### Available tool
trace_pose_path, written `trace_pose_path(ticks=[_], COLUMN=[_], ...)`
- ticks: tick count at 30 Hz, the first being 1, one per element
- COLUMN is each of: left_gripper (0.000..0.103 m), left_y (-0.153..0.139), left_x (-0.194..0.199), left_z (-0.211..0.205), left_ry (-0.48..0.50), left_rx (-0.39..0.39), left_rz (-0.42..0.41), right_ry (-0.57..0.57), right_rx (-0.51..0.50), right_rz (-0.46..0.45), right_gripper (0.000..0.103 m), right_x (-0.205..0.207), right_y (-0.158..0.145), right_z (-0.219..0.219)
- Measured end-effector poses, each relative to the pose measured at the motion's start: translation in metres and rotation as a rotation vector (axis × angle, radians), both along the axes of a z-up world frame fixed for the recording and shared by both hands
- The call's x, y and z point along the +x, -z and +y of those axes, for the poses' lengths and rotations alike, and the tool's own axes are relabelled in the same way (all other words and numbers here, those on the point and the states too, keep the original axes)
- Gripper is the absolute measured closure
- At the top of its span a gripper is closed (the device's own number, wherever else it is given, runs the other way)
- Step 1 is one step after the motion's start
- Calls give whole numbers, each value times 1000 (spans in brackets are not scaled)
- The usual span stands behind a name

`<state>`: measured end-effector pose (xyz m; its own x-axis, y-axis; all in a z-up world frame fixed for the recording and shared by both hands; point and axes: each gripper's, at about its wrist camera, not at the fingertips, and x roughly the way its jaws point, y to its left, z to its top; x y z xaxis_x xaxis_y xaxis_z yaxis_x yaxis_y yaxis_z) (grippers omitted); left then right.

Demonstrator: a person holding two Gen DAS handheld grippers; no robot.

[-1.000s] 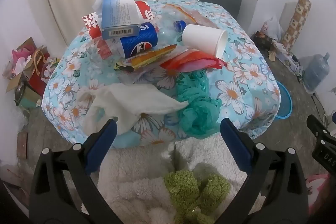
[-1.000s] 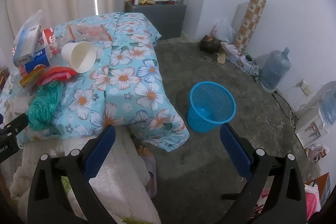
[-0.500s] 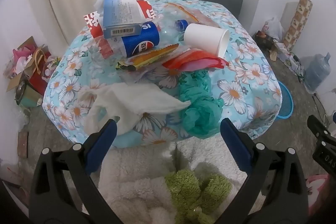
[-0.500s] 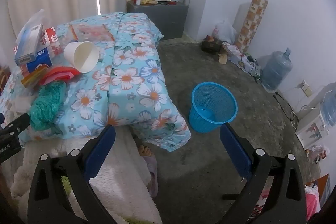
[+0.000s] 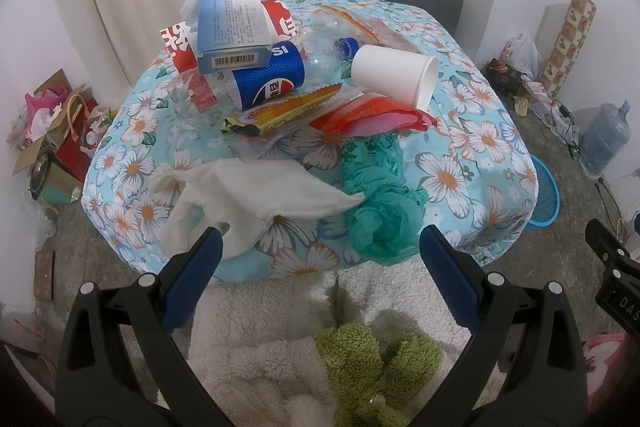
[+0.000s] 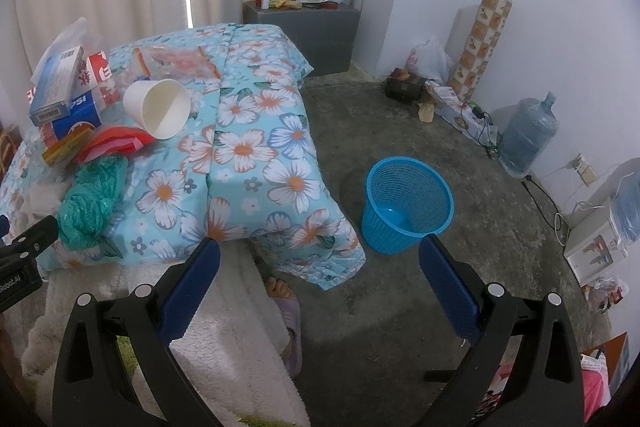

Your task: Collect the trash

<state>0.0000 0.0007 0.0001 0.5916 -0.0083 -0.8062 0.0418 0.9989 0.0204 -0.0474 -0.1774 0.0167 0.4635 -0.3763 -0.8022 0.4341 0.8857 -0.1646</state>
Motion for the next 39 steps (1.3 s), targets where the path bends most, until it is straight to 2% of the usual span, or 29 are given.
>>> trace_pose_path(ticks=[39], left_gripper=[8], left_y=[0], left_x=[0], left_z=[0], left_ry=[-3], left_rx=[5], left_rz=[4], right_ry=[-1], right_rx=[5], right_rz=[-3], right_gripper=[6], right_x=[-1], right_y=[-1], right_z=[1])
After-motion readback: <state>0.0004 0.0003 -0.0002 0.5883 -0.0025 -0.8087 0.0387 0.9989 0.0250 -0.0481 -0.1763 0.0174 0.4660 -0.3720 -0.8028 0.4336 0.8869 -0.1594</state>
